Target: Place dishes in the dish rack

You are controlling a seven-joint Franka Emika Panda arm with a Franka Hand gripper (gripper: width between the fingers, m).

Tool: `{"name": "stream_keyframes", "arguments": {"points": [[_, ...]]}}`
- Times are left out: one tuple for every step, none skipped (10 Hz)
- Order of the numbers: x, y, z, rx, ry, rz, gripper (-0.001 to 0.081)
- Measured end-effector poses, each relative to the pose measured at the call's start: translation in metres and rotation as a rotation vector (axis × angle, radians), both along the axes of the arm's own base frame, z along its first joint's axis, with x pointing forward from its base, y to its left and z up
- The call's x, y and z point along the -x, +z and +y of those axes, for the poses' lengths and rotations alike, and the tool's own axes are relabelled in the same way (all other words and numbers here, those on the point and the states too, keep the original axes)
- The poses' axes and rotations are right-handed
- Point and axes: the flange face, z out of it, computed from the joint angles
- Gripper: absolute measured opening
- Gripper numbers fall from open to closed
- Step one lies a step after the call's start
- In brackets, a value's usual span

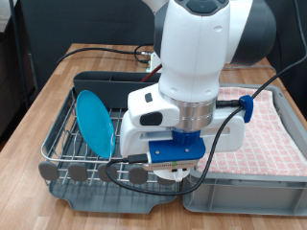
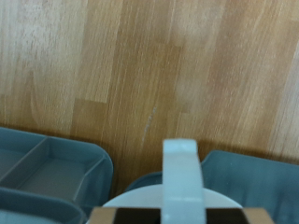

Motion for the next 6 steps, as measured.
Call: {"name": "stream_keyframes", "arguments": {"points": [[-0.001, -0.006, -0.001, -0.003, -0.001, 0.001, 0.0071], [-0.002, -0.011, -0.001, -0.007, -0.004, 0.004, 0.0071], [-0.003, -0.016, -0.002, -0.009, -0.006, 0.009, 0.0071], [-0.003, -0.021, -0.003, -0.01, -0.007, 0.015, 0.0071], [-0.003, -0.025, -0.003, -0.011, -0.008, 0.021, 0.0071], [-0.002, -0.029, -0.003, -0.013, -0.01, 0.027, 0.0071]]}}
